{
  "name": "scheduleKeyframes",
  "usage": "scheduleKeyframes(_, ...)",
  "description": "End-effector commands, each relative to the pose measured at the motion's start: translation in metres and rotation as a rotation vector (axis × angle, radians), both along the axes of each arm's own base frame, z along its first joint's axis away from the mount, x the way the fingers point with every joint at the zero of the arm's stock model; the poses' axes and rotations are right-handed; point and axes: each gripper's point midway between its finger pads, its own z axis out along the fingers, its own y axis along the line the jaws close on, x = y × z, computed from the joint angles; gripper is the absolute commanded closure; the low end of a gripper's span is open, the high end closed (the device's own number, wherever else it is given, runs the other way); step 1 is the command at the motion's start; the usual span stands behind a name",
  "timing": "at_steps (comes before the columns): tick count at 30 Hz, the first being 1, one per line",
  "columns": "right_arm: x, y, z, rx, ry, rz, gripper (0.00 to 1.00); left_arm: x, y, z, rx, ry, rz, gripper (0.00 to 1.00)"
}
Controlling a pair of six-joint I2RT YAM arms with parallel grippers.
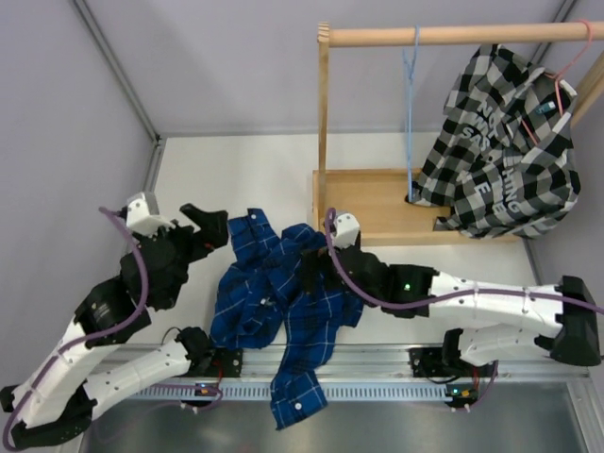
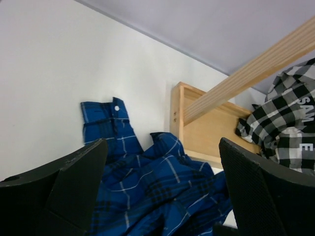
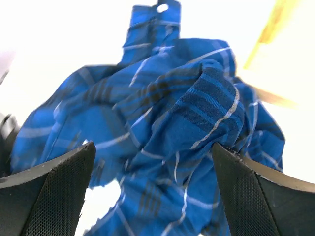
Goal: Place the shirt on the hanger
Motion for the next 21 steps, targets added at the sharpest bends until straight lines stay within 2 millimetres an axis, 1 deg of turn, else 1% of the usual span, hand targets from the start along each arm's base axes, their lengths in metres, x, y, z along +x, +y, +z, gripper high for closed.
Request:
scheduleKeyframes(1,0.030,-0.003,0.005,-0.027,-0.049,-0.220,0.04,-0.013,0.022,-0.033,0.076,0.082,0.043,0.02)
scheduleKeyframes(2,0.032,0.005,-0.005,-0.060,-0.046,-0.218,0.07,-0.016,0.018,-0.038,0.079,0.099,0.006,0.02)
scheduleKeyframes(3,0.033,0.006,-0.009,-0.081,-0.049,-0.218,0.27,-0.018,0.015,-0.042,0.083,0.111,-0.016,0.02)
scheduleKeyframes(4,0.039,0.002,-0.012,-0.108,-0.073,-0.254,0.46,-0.021,0.013,-0.045,0.087,0.121,-0.040,0.02)
scheduleKeyframes(5,0.043,-0.006,-0.020,-0.148,-0.083,-0.287,0.64,-0.025,0.005,-0.053,0.087,0.145,-0.089,0.02)
scheduleKeyframes(6,0.049,-0.018,-0.018,-0.166,-0.116,-0.347,0.88,-0.027,0.001,-0.057,0.085,0.156,-0.116,0.02)
scheduleKeyframes(8,0.052,-0.039,-0.016,-0.176,-0.144,-0.411,0.90,-0.032,-0.007,-0.065,0.080,0.177,-0.168,0.02)
scheduleKeyframes(9,0.055,-0.052,-0.012,-0.192,-0.170,-0.450,0.91,-0.036,-0.015,-0.076,0.083,0.208,-0.213,0.02)
scheduleKeyframes(10,0.057,-0.060,-0.010,-0.199,-0.182,-0.464,0.96,-0.039,-0.019,-0.082,0.078,0.224,-0.234,0.02)
scheduleKeyframes(11,0.063,-0.077,-0.007,-0.189,-0.183,-0.499,1.00,-0.041,-0.023,-0.087,0.074,0.242,-0.257,0.02)
scheduleKeyframes(13,0.070,-0.096,-0.006,-0.193,-0.173,-0.518,1.00,-0.048,-0.038,-0.104,0.067,0.307,-0.321,0.02)
scheduleKeyframes(14,0.078,-0.117,-0.005,-0.186,-0.169,-0.561,1.00,-0.049,-0.044,-0.108,0.063,0.328,-0.343,0.02)
scheduleKeyframes(15,0.081,-0.127,-0.006,-0.184,-0.163,-0.574,1.00,-0.051,-0.049,-0.114,0.069,0.353,-0.364,0.02)
scheduleKeyframes(16,0.081,-0.128,-0.009,-0.181,-0.137,-0.537,1.00,-0.054,-0.061,-0.125,0.099,0.406,-0.421,0.03)
scheduleKeyframes(17,0.088,-0.138,-0.011,-0.174,-0.126,-0.544,1.00,-0.056,-0.066,-0.130,0.119,0.430,-0.449,0.06)
scheduleKeyframes(18,0.086,-0.133,-0.015,-0.165,-0.101,-0.492,1.00,-0.056,-0.070,-0.135,0.138,0.450,-0.467,0.08)
scheduleKeyframes(19,0.093,-0.140,-0.017,-0.173,-0.091,-0.500,0.99,-0.057,-0.076,-0.143,0.172,0.481,-0.499,0.10)
scheduleKeyframes(20,0.095,-0.141,-0.021,-0.184,-0.080,-0.488,0.98,-0.058,-0.079,-0.143,0.175,0.481,-0.521,0.14)
scheduleKeyframes(21,0.095,-0.140,-0.025,-0.189,-0.060,-0.465,0.96,-0.058,-0.083,-0.143,0.179,0.477,-0.543,0.15)
